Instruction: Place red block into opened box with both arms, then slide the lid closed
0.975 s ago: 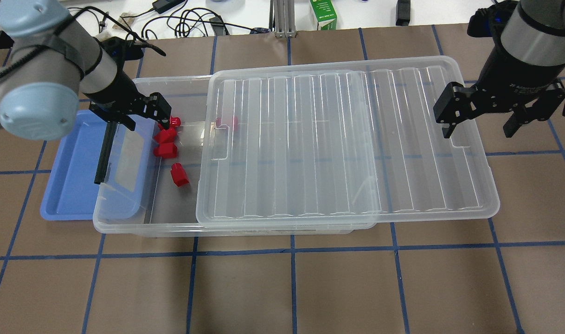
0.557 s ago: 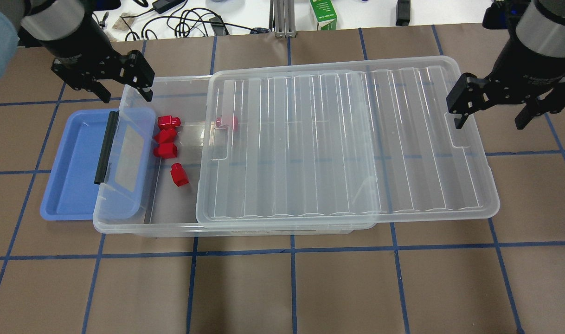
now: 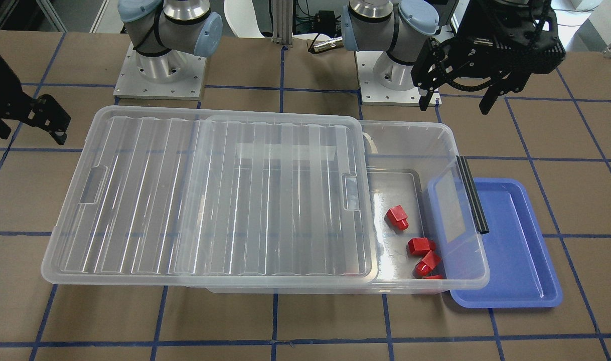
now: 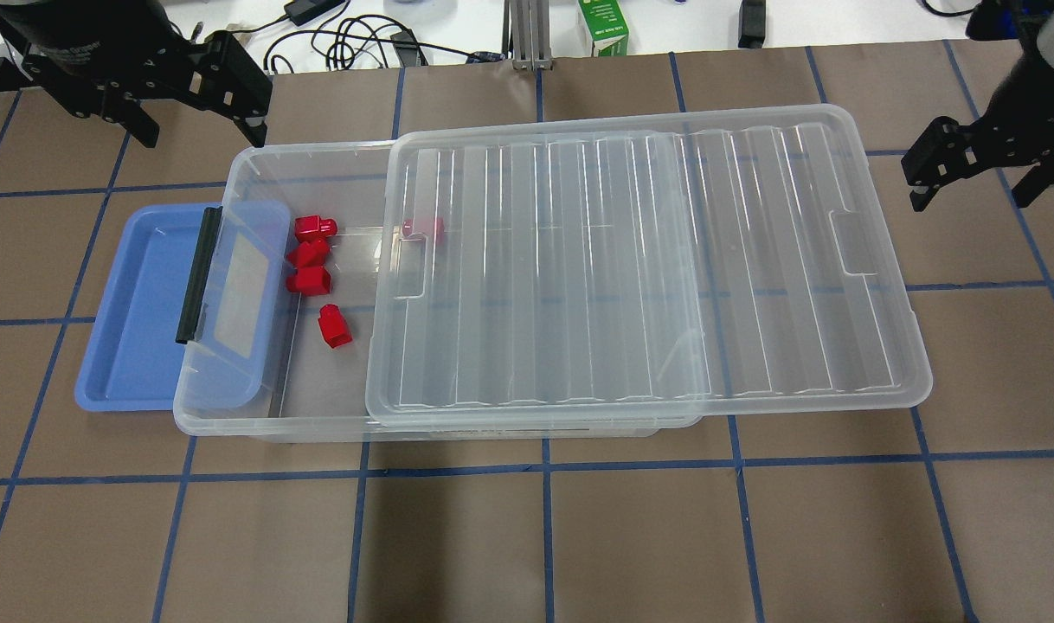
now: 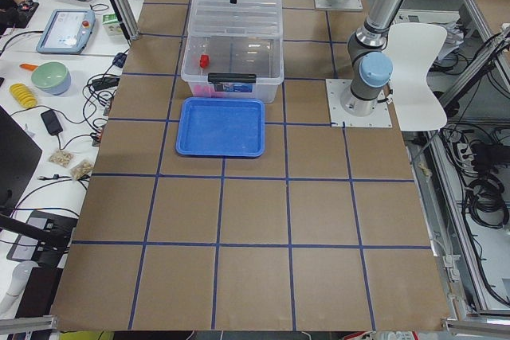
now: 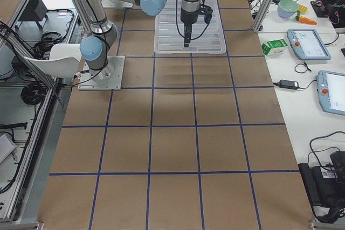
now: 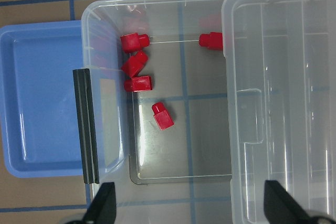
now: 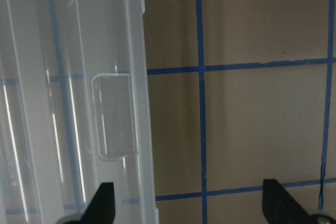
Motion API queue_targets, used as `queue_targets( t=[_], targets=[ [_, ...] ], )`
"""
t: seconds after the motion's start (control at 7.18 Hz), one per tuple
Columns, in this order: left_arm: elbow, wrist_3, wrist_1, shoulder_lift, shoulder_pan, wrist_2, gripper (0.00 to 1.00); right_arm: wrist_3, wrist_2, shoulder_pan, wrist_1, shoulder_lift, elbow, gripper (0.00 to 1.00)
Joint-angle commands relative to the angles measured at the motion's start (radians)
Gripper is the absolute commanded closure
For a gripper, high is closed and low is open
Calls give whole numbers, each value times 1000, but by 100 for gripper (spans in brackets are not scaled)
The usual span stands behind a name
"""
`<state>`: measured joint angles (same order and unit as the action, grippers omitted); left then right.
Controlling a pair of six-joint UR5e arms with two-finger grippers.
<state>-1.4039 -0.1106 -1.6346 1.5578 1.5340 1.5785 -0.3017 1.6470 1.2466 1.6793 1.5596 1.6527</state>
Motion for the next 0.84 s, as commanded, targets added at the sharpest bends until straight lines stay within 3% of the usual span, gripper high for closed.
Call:
queue_targets(
  t=[0.0,0.28,0.7],
  targets=[
    [-82,-55,50,28,-26,-12,0,-140,-6,-68,60,-56,1,0],
    [-83,-63,85,4,-18,0,0,-218,2,-79,124,-117,2,0],
    [-87,-61,62,58,-22,18,0,-204,-15,-78,134,-124,71,0]
  ],
)
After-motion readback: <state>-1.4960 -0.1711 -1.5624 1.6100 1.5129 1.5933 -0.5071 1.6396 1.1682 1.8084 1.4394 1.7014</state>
